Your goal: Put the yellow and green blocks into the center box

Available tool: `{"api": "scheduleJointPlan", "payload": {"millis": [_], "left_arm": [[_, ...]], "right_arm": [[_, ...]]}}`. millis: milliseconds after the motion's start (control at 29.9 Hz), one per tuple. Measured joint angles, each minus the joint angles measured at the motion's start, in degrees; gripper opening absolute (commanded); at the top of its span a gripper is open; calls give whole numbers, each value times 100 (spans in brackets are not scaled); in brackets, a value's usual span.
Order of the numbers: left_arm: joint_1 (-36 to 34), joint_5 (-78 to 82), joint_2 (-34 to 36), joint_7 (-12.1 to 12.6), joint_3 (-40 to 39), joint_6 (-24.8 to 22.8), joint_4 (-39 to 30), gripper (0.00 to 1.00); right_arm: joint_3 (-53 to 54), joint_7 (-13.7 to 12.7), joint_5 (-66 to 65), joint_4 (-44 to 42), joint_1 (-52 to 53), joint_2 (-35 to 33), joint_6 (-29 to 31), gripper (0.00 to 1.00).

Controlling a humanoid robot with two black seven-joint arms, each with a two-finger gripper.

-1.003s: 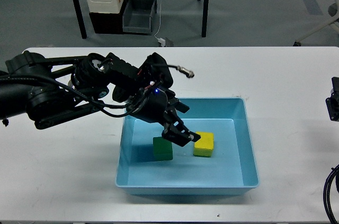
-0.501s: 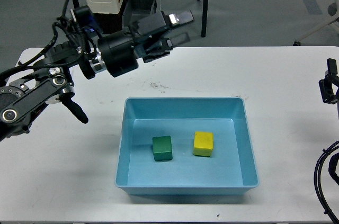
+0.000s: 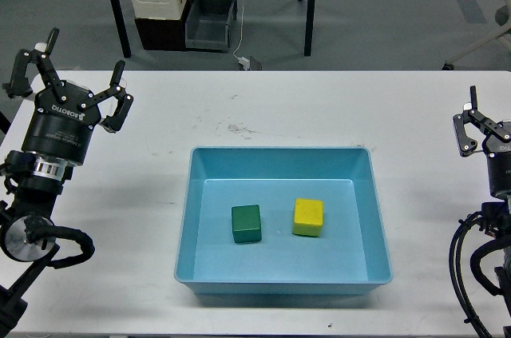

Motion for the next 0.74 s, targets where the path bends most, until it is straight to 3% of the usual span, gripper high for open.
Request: {"api": "scheduleJointPlan", "payload": {"millis": [100, 301, 468, 735], "left_arm": [[229, -617, -16, 0, 21, -22, -50, 100], [728, -1309, -413, 37, 33, 98, -251, 100], [1112, -1654, -892, 113, -35, 106, -319, 100], [1273, -2061, -1095, 53, -54, -50, -319, 100]], "right_arm": [[-6, -130, 368, 17, -239, 64, 13, 100], [-21, -682, 1269, 17, -551, 99, -37, 100], [-30, -741, 1371, 9, -765, 160, -42, 100], [-63, -738, 1388, -10, -930, 164, -36, 100]]}}
